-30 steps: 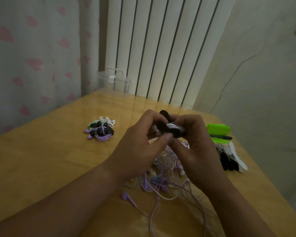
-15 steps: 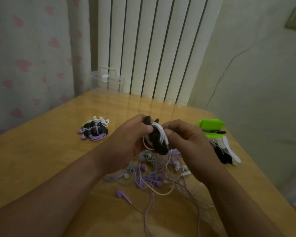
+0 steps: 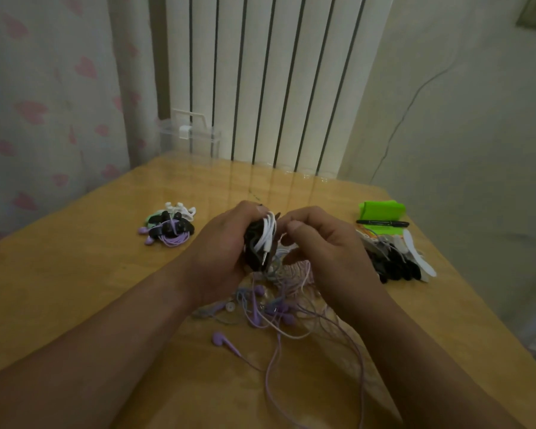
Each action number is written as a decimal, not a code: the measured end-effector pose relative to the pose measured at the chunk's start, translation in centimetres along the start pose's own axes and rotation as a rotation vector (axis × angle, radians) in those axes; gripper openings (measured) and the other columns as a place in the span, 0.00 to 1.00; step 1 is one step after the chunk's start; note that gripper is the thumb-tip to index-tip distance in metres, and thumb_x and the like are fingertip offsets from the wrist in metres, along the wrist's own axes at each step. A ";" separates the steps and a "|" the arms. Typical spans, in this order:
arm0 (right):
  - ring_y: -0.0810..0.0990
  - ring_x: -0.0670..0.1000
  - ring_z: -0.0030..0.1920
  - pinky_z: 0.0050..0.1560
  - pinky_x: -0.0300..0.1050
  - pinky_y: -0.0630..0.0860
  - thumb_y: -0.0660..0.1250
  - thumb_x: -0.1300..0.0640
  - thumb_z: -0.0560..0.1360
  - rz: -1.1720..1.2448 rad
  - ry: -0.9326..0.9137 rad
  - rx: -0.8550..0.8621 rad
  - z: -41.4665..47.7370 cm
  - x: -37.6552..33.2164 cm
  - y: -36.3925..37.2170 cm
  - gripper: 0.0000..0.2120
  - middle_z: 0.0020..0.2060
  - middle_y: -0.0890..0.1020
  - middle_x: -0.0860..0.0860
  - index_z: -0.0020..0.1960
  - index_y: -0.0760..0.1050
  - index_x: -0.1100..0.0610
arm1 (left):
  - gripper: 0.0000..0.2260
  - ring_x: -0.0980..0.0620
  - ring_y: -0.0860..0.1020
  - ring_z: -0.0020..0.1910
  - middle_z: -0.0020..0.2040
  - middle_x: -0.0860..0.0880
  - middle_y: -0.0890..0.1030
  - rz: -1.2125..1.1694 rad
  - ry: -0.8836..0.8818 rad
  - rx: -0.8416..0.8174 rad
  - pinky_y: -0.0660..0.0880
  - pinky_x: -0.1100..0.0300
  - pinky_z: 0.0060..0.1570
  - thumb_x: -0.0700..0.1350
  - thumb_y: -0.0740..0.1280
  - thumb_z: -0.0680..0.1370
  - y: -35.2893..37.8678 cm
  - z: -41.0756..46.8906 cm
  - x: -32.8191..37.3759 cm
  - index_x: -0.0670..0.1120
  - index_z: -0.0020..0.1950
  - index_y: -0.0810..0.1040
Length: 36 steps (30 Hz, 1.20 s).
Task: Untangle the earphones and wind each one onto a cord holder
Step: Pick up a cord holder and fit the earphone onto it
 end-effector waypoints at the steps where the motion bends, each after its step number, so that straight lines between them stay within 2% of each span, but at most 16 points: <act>1: 0.84 0.49 0.48 0.46 0.49 0.82 0.65 0.57 0.83 0.012 0.006 0.000 -0.1 0.0 0.1 0.07 0.45 0.85 0.47 0.51 0.83 0.53 | 0.17 0.51 0.70 0.28 0.32 0.47 0.71 -0.025 -0.003 -0.005 0.71 0.60 0.29 0.45 0.57 0.85 -0.1 0.1 -0.1 0.43 0.39 0.74; 2: 0.84 0.49 0.48 0.46 0.51 0.82 0.67 0.57 0.82 -0.007 -0.003 -0.004 0.0 -0.1 0.2 0.06 0.46 0.85 0.47 0.52 0.82 0.52 | 0.17 0.48 0.72 0.30 0.34 0.44 0.73 -0.043 0.002 -0.007 0.73 0.59 0.33 0.46 0.57 0.84 -0.3 0.2 -0.1 0.41 0.40 0.76; 4: 0.83 0.50 0.49 0.48 0.52 0.82 0.70 0.55 0.81 -0.082 -0.033 -0.020 -0.2 0.0 0.5 0.02 0.47 0.84 0.48 0.52 0.81 0.49 | 0.15 0.41 0.74 0.45 0.47 0.39 0.76 -0.061 -0.019 0.024 0.72 0.50 0.49 0.48 0.61 0.82 -0.9 0.3 -0.4 0.37 0.51 0.78; 6: 0.82 0.48 0.49 0.47 0.44 0.80 0.71 0.55 0.80 -0.128 -0.058 -0.015 -0.5 -0.2 0.8 0.02 0.49 0.82 0.49 0.52 0.80 0.49 | 0.13 0.41 0.70 0.53 0.53 0.40 0.74 -0.086 -0.027 0.060 0.67 0.44 0.53 0.49 0.62 0.79 -1.0 0.3 -0.4 0.40 0.53 0.79; 8: 0.81 0.46 0.49 0.45 0.37 0.77 0.71 0.55 0.80 -0.154 -0.083 0.017 -0.6 -0.4 1.0 0.02 0.48 0.82 0.48 0.51 0.80 0.49 | 0.09 0.43 0.75 0.48 0.48 0.41 0.73 -0.083 -0.016 0.055 0.72 0.50 0.49 0.47 0.60 0.80 -1.1 0.5 -0.6 0.45 0.47 0.78; 10: 0.81 0.46 0.48 0.44 0.40 0.78 0.71 0.56 0.80 -0.165 -0.099 0.039 -0.6 -0.7 1.0 0.02 0.48 0.81 0.47 0.49 0.80 0.49 | 0.10 0.50 0.73 0.35 0.40 0.44 0.72 -0.052 -0.011 0.051 0.72 0.57 0.36 0.46 0.59 0.81 -1.0 0.6 -0.7 0.45 0.45 0.76; 11: 0.80 0.46 0.48 0.45 0.42 0.78 0.71 0.57 0.79 -0.176 -0.108 0.037 -0.7 -0.7 1.0 0.03 0.48 0.81 0.46 0.48 0.80 0.49 | 0.10 0.51 0.72 0.32 0.38 0.45 0.71 -0.039 -0.006 0.054 0.71 0.57 0.33 0.46 0.59 0.81 -1.0 0.7 -0.7 0.45 0.44 0.77; 15: 0.79 0.48 0.51 0.48 0.45 0.80 0.71 0.62 0.77 -0.164 -0.154 -0.029 -0.8 -1.0 1.4 0.04 0.49 0.79 0.47 0.45 0.79 0.55 | 0.11 0.50 0.69 0.32 0.35 0.46 0.70 -0.070 -0.015 0.093 0.67 0.55 0.35 0.46 0.61 0.78 -1.0 0.6 -0.9 0.45 0.38 0.76; 17: 0.79 0.49 0.52 0.50 0.46 0.80 0.71 0.64 0.77 -0.108 -0.149 -0.063 -0.9 -1.1 1.5 0.04 0.51 0.78 0.49 0.46 0.79 0.56 | 0.12 0.51 0.64 0.31 0.35 0.47 0.65 -0.148 -0.039 0.111 0.62 0.55 0.34 0.44 0.60 0.79 -1.1 0.7 -1.0 0.46 0.35 0.72; 19: 0.80 0.50 0.53 0.52 0.50 0.80 0.74 0.61 0.76 -0.058 -0.114 -0.102 -1.0 -1.1 1.6 0.05 0.53 0.77 0.49 0.47 0.79 0.55 | 0.10 0.50 0.58 0.34 0.36 0.47 0.59 -0.199 -0.056 0.093 0.59 0.54 0.34 0.44 0.60 0.78 -1.1 0.8 -0.9 0.47 0.37 0.68; 22: 0.81 0.54 0.52 0.53 0.58 0.80 0.79 0.52 0.72 -0.061 -0.081 -0.121 -1.1 -1.3 1.7 0.12 0.54 0.77 0.48 0.49 0.78 0.51 | 0.11 0.53 0.62 0.29 0.32 0.49 0.62 -0.265 -0.080 0.105 0.63 0.59 0.28 0.43 0.59 0.78 -1.2 0.8 -0.8 0.47 0.36 0.65; 27: 0.79 0.53 0.48 0.50 0.55 0.79 0.79 0.57 0.73 -0.089 -0.112 -0.089 -1.1 -1.5 2.0 0.10 0.51 0.77 0.49 0.47 0.78 0.53 | 0.13 0.53 0.65 0.28 0.31 0.49 0.65 -0.244 -0.069 0.144 0.66 0.60 0.26 0.43 0.58 0.79 -0.6 0.5 -0.7 0.47 0.34 0.67; 29: 0.80 0.54 0.47 0.48 0.55 0.79 0.79 0.59 0.73 -0.064 -0.109 -0.090 -1.1 -1.5 2.0 0.09 0.50 0.77 0.50 0.46 0.78 0.54 | 0.12 0.53 0.68 0.29 0.33 0.48 0.67 -0.225 -0.057 0.128 0.69 0.59 0.30 0.43 0.59 0.80 -0.3 0.3 -0.5 0.46 0.37 0.71; 31: 0.80 0.55 0.45 0.47 0.55 0.79 0.79 0.59 0.73 -0.057 -0.111 -0.088 -1.2 -1.5 2.0 0.09 0.50 0.77 0.51 0.46 0.78 0.54 | 0.11 0.52 0.75 0.32 0.36 0.47 0.74 -0.190 -0.045 0.102 0.75 0.57 0.37 0.45 0.59 0.82 0.0 0.1 -0.2 0.44 0.47 0.80; 33: 0.80 0.56 0.45 0.46 0.55 0.79 0.79 0.59 0.73 -0.074 -0.126 -0.084 -1.2 -1.6 1.9 0.09 0.50 0.77 0.50 0.46 0.78 0.53 | 0.13 0.53 0.77 0.32 0.38 0.48 0.78 -0.148 -0.031 0.107 0.77 0.57 0.37 0.46 0.59 0.84 -0.1 0.0 -0.2 0.46 0.56 0.83; 36: 0.80 0.55 0.46 0.47 0.56 0.79 0.78 0.59 0.74 -0.100 -0.119 -0.094 -1.3 -1.7 1.7 0.10 0.50 0.77 0.50 0.48 0.78 0.52 | 0.13 0.52 0.75 0.34 0.41 0.46 0.76 -0.094 -0.006 0.097 0.74 0.57 0.36 0.51 0.61 0.84 -0.2 0.0 0.0 0.46 0.56 0.83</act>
Point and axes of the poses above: each hand's wrist, its own z-axis towards the middle knuckle, its own y-axis out of the palm, x = y × z, the point moved 3 cm from there along z, towards the middle knuckle
